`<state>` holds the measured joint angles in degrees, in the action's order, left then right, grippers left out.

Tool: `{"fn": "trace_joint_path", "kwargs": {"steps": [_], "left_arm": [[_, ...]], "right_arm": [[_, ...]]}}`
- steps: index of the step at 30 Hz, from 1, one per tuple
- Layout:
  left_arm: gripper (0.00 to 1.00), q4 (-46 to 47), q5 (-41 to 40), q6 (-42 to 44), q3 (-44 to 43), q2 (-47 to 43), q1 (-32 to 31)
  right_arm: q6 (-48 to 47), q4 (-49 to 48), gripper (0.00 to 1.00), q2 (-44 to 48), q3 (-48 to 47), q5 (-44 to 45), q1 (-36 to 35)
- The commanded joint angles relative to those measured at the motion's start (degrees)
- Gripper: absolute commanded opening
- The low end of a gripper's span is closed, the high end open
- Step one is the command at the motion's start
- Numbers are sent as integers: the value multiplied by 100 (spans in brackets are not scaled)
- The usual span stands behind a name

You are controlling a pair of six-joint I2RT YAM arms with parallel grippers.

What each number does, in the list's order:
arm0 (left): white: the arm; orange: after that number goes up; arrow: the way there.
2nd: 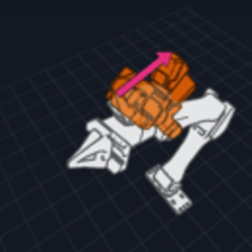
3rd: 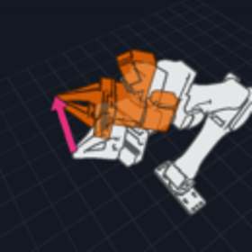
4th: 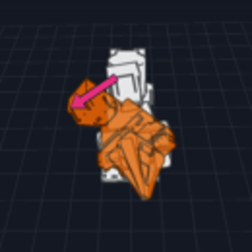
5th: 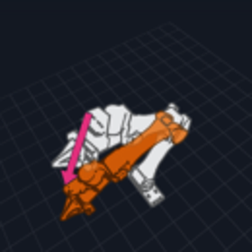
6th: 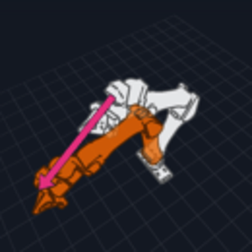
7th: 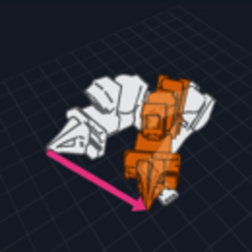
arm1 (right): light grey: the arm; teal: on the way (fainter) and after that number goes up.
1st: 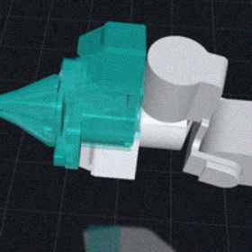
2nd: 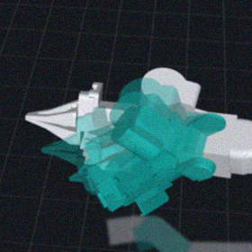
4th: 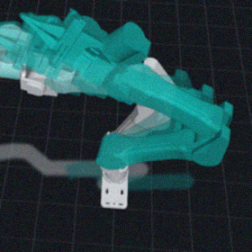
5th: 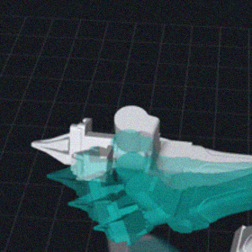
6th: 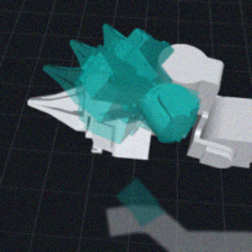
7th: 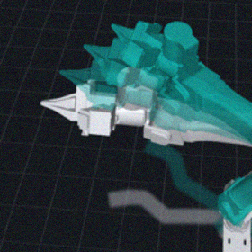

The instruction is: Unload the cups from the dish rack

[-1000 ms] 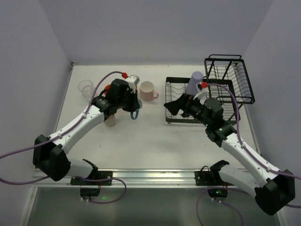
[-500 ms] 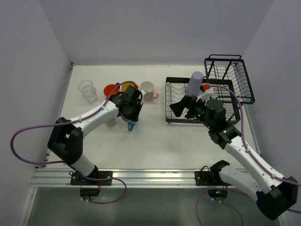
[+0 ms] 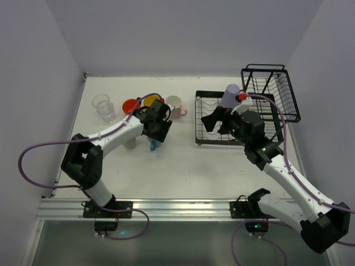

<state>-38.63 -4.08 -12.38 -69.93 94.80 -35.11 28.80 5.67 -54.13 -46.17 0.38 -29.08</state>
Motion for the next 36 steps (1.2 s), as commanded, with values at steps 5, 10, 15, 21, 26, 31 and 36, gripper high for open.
{"fn": "trace_joint_path", "kwargs": {"steps": [5, 10, 15, 21, 26, 31, 36], "left_arm": [[66, -48, -278, 25, -328, -251, -4], [95, 57, -375, -36, -425, -603, 4], [100, 487, -155, -124, -372, -1533, -4], [100, 1542, 372, -203, 348, -3326, -4], [100, 2140, 741, -273, 1155, -4670, -4], [100, 2508, 1189, -291, 1928, -5261, 4], [100, 2781, 1708, -642, 1975, -4928, 4]], "right_arm": [[-260, 4, 99, -466, -594, 708, 16], [-392, 109, 99, -1063, -1042, 1120, -27], [-708, 83, 99, -1723, -1595, 1894, -185], [-1007, 189, 99, -2900, -2500, 3290, -300], [-1121, 84, 99, -3832, -3204, 4390, -317], [-1079, 670, 99, -4799, -4442, 4989, -317], [-1060, 691, 95, -4002, -4498, 3980, -318]]}}
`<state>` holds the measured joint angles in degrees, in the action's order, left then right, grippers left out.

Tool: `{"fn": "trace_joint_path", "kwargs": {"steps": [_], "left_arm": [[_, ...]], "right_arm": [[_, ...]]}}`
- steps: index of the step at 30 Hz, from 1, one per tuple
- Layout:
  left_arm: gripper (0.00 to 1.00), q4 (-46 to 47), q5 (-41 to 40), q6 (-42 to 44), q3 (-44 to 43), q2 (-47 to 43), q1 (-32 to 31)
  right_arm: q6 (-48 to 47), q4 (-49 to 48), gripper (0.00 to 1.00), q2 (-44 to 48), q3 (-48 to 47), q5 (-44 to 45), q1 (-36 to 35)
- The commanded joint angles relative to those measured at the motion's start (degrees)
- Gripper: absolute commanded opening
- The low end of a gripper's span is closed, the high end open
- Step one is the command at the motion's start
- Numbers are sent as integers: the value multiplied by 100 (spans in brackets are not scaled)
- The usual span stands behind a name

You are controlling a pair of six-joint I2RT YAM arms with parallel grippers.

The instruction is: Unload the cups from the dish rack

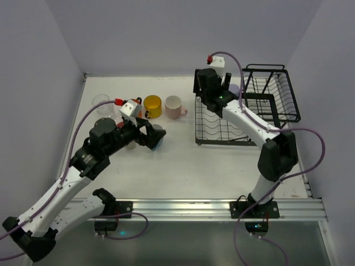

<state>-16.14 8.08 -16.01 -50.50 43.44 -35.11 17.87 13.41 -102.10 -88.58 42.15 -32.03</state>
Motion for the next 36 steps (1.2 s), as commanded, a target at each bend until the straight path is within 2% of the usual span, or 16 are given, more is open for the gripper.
{"fn": "trace_joint_path", "kwargs": {"steps": [1, 4, 6, 9, 12, 17, 22, 26, 36], "left_arm": [[100, 716, 563, -323, 5, 339, -4], [100, 910, 791, -543, -292, 847, -4], [100, 1060, 958, -745, -425, 1113, -4], [100, 1822, 994, -965, -609, 1727, -13], [100, 2157, 916, -1001, -1004, 2623, -136], [100, 2229, 379, -405, -2471, 4556, -470], [100, 2273, 861, 194, -4252, 6479, -496], [100, 2168, 1135, 668, -5398, 7519, -523], [100, 2202, 916, 1082, -7788, 9663, -602]], "right_arm": [[-11, -119, 94, 1215, -213, -642, -22], [-3, 231, 93, 1832, -309, -1408, -14], [32, 504, 93, 2123, -301, -1630, -22], [24, 513, 91, 2861, 50, -1903, 4], [-20, 513, 91, 3608, 323, -2237, 65], [6, 426, 91, 4593, 805, -2756, 127], [190, 110, 91, 5278, 1359, -3177, 127], [384, -268, 91, 5613, 2018, -3353, 127], [261, -391, 91, 5921, 2248, -3257, 127]]}}
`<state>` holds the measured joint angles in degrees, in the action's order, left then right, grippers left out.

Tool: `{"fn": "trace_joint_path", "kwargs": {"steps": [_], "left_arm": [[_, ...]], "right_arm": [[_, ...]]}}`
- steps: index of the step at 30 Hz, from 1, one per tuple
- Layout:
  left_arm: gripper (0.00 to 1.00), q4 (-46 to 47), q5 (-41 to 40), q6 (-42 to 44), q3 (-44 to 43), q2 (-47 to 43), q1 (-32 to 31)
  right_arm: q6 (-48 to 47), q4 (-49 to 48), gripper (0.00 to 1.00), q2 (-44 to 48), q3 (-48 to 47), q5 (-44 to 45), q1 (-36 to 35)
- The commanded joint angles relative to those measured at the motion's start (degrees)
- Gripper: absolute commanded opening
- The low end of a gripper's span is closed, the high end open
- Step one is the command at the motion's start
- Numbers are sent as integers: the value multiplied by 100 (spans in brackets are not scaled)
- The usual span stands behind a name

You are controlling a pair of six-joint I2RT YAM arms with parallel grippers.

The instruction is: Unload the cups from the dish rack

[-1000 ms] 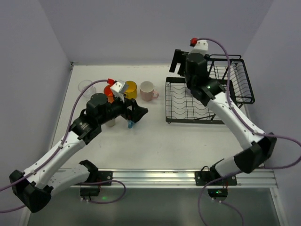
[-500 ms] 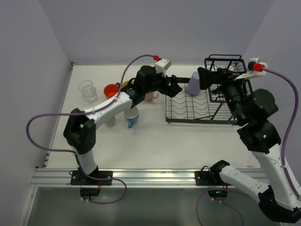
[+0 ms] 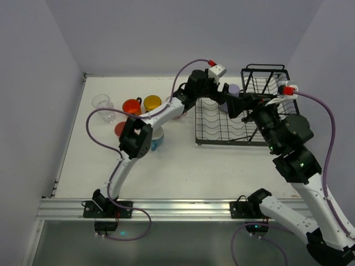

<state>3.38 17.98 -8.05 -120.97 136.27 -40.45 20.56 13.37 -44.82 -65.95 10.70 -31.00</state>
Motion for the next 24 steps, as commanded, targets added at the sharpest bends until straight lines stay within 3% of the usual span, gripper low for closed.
{"fn": "trace_joint_path", "kwargs": {"steps": [1, 15, 24], "left_arm": [[100, 286, -75, 296, -848, 487, -103], [100, 1402, -584, 269, -1912, 1744, -306], [100, 2228, -980, 67, -2124, 2158, -306]], "right_arm": [[-16, -405, 91, 210, -5, -112, 24], [-140, -598, 91, 17, -40, -376, 42], [-104, -651, 91, -106, 12, -613, 42]]}}
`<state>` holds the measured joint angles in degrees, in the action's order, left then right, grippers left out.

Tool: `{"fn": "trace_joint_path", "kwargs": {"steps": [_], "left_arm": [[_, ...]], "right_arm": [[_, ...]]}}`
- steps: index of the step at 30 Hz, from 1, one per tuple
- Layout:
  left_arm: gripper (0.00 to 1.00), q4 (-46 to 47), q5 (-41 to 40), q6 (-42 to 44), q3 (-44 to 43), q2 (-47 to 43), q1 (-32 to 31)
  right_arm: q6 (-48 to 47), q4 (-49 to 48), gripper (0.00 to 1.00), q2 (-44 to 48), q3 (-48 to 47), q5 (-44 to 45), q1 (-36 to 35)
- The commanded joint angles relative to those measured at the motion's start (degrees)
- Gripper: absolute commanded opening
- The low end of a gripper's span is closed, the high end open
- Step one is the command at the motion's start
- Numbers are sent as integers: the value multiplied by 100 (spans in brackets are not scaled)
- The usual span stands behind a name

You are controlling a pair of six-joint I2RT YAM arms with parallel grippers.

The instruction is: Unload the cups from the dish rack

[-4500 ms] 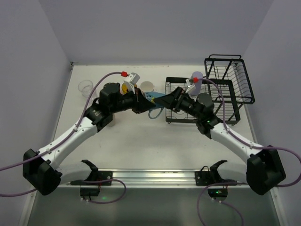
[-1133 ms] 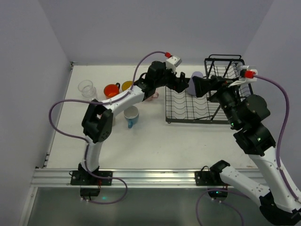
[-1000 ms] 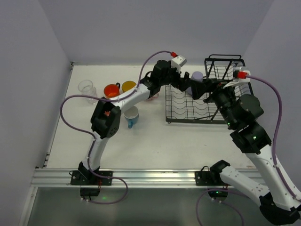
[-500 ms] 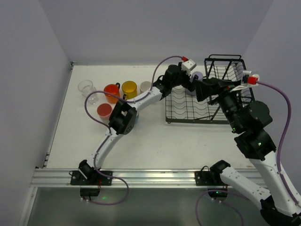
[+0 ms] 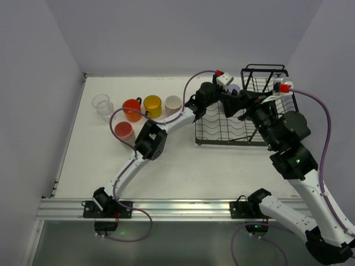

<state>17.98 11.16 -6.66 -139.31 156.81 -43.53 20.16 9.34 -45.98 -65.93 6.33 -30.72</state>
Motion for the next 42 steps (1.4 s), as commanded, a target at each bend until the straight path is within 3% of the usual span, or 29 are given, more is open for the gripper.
{"fn": "trace_joint_path", "kwargs": {"steps": [1, 6, 12, 17, 22, 29, 33, 39, 42], "left_arm": [[100, 830, -325, -81, -299, 139, 2], [99, 1067, -457, -55, -440, 376, 11], [81, 1147, -430, 50, -361, 359, 20], [60, 1427, -307, 50, 489, -176, 11], [45, 1647, -290, 59, 1422, -1274, 2], [40, 2393, -377, 121, 3573, -3260, 2], [38, 2518, -465, 24, 4375, -4375, 2], [34, 2500, -869, -660, 5641, -5790, 63], [34, 2632, -870, -1415, 6352, -6565, 204]], "right_arm": [[-65, -249, 91, 1, 10, -202, 22], [-65, -258, 91, -17, 36, -255, 13], [-65, -284, 91, -52, 81, -193, 22], [-56, -328, 91, -61, 72, -193, 13], [-4, -363, 91, -122, 80, -202, 13], [75, -424, 91, -236, 124, -281, 22], [338, -635, 91, -219, 247, -535, 22], [1155, -1706, 90, 474, 1116, -878, 31], [1577, -2251, 89, 897, 1714, -1116, 22]]}}
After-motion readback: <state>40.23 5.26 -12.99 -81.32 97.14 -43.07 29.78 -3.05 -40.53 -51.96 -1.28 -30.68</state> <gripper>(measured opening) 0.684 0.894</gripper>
